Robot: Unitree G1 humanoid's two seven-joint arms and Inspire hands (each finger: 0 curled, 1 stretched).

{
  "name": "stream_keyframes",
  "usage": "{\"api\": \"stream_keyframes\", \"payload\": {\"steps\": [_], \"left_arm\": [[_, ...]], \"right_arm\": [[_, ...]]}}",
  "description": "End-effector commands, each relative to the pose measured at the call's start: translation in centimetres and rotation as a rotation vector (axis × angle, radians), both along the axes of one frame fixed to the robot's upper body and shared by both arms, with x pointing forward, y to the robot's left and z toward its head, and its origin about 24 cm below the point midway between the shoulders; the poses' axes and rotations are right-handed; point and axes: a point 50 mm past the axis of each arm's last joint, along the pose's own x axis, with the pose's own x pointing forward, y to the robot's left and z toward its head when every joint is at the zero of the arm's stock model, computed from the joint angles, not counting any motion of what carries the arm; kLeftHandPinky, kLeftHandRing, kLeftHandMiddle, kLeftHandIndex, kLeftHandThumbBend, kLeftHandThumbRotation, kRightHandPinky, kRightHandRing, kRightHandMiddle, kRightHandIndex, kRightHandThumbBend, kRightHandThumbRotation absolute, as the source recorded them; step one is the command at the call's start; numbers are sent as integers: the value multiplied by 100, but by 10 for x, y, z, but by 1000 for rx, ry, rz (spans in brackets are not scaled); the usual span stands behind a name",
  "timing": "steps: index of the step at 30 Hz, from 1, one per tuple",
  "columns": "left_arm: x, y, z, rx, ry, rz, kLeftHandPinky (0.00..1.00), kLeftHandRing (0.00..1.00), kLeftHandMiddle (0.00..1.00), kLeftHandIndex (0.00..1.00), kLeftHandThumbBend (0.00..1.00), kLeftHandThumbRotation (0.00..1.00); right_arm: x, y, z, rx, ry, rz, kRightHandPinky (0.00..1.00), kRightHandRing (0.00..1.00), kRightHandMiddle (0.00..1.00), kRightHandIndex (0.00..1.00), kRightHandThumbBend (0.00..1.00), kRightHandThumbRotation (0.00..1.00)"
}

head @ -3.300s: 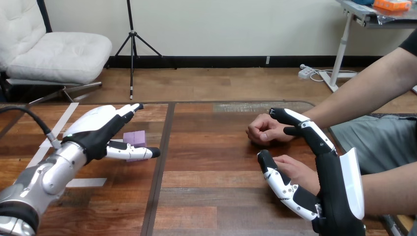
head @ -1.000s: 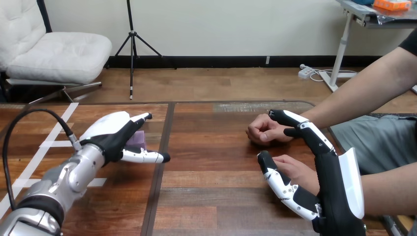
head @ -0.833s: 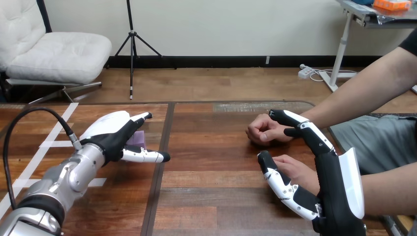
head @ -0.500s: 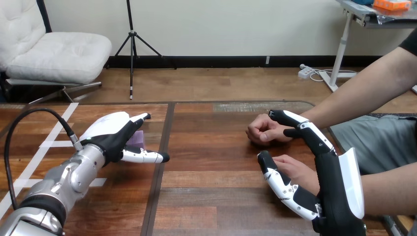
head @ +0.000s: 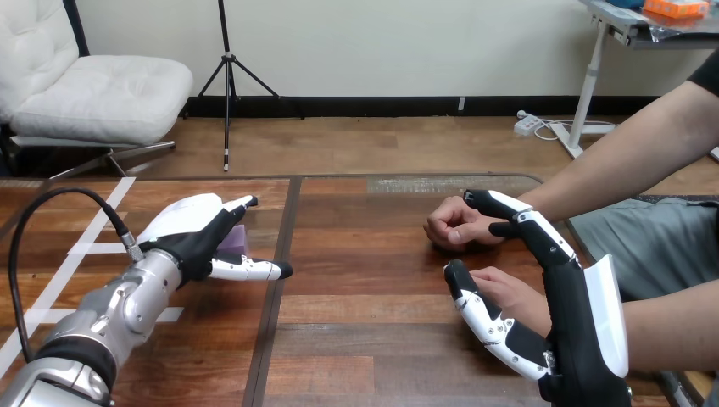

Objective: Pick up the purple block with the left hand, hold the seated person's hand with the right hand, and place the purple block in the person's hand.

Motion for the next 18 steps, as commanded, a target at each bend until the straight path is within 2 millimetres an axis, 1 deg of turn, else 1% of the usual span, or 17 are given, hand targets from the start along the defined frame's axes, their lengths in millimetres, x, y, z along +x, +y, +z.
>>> {"api": "stream_keyframes", "payload": {"steps": [1,11,18], "left_arm": [[18,-7,26,7,-83,-7,84,91,95,95,78,64],[17,-6,24,26,-94,-1,83,91,94,94,78,64],[16,-4,22,31,-105,14,85,92,95,95,79,63]], "right_arm": [[5,-1,14,-10,-71,6,71,78,77,75,42,37],[5,-1,14,-19,-68,3,70,77,77,75,42,38],[5,-1,14,-23,-66,2,70,77,76,75,42,39]]}}
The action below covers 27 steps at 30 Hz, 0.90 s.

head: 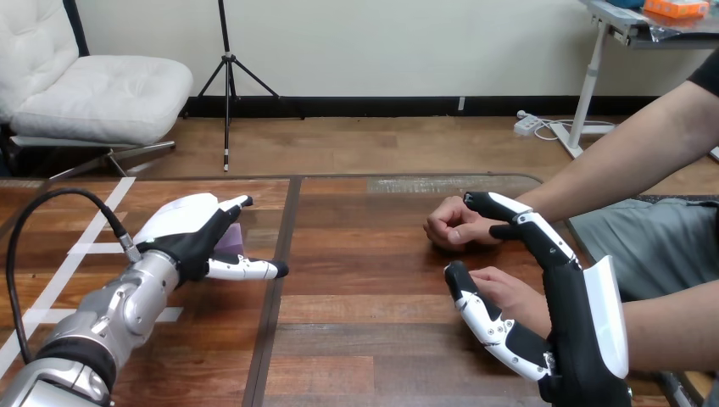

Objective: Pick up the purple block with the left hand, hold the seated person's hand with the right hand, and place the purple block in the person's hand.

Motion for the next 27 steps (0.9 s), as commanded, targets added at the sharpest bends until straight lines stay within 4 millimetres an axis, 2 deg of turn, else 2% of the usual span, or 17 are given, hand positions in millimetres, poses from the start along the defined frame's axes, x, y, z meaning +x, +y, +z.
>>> {"api": "stream_keyframes", "payload": {"steps": [1,27], "left_arm": [[16,-6,23,14,-92,-7,86,92,95,95,79,63],[14,-4,22,18,-136,0,89,94,97,96,79,63]], "right_arm": [[5,0,15,-13,-73,8,70,77,76,75,42,39],[4,0,14,-26,-63,-2,69,76,76,74,43,43]]}}
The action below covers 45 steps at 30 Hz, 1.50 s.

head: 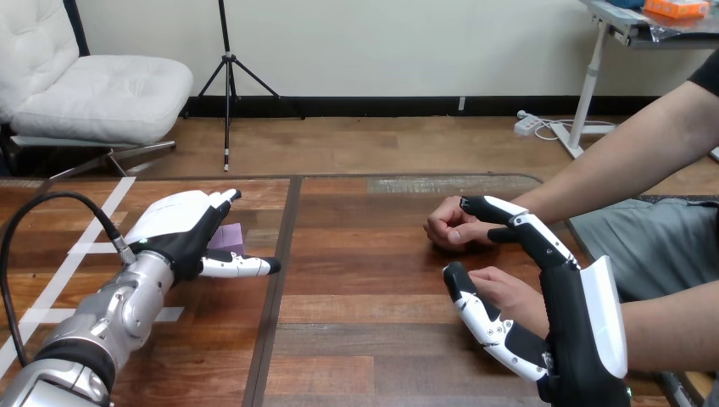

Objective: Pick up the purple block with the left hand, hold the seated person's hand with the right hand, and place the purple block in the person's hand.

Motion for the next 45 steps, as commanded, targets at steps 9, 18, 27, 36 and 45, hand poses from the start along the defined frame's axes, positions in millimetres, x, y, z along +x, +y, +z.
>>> {"api": "stream_keyframes", "payload": {"steps": [9,18,27,36,45], "left_arm": [[14,-9,23,0,-106,-42,89,94,96,96,79,63],[15,-10,23,3,-112,-38,89,94,96,95,78,62],[15,-10,23,3,-118,-28,85,91,93,93,78,57],[16,-10,23,-1,-117,-13,81,87,90,89,77,54],[17,-11,23,14,-104,-12,77,84,87,87,76,51]], "right_arm": [[4,0,15,13,-72,12,68,75,75,74,44,43],[4,0,15,12,-78,16,67,75,74,74,43,42],[4,0,15,10,-84,18,67,74,74,74,42,41],[4,0,16,2,-86,16,68,74,74,74,42,40],[3,0,15,-1,-81,13,68,74,74,74,42,40]]}}
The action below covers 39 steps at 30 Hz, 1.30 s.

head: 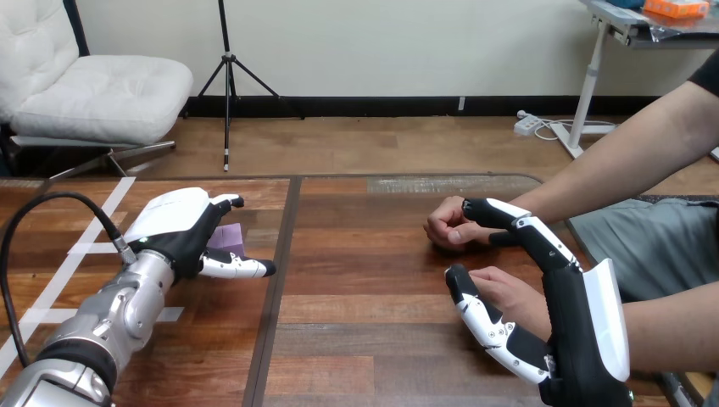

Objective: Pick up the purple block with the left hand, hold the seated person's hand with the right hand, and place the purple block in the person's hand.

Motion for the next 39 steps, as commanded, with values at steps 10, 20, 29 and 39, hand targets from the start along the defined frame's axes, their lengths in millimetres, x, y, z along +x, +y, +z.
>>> {"api": "stream_keyframes", "payload": {"steps": [10,20,29,39], "left_arm": [[18,-11,23,9,-70,-11,75,82,86,86,75,47],[18,-12,23,15,-74,-9,73,81,84,84,74,43],[18,-13,22,41,-75,-13,72,79,83,83,73,42],[18,-15,21,65,-80,-17,72,79,83,83,71,41]], "right_arm": [[5,1,15,-7,-79,15,68,75,75,73,42,41],[5,0,16,-7,-78,17,67,74,74,73,42,42],[5,0,15,-9,-79,17,67,74,74,73,43,43],[4,1,16,-11,-75,18,67,74,74,73,43,43]]}}
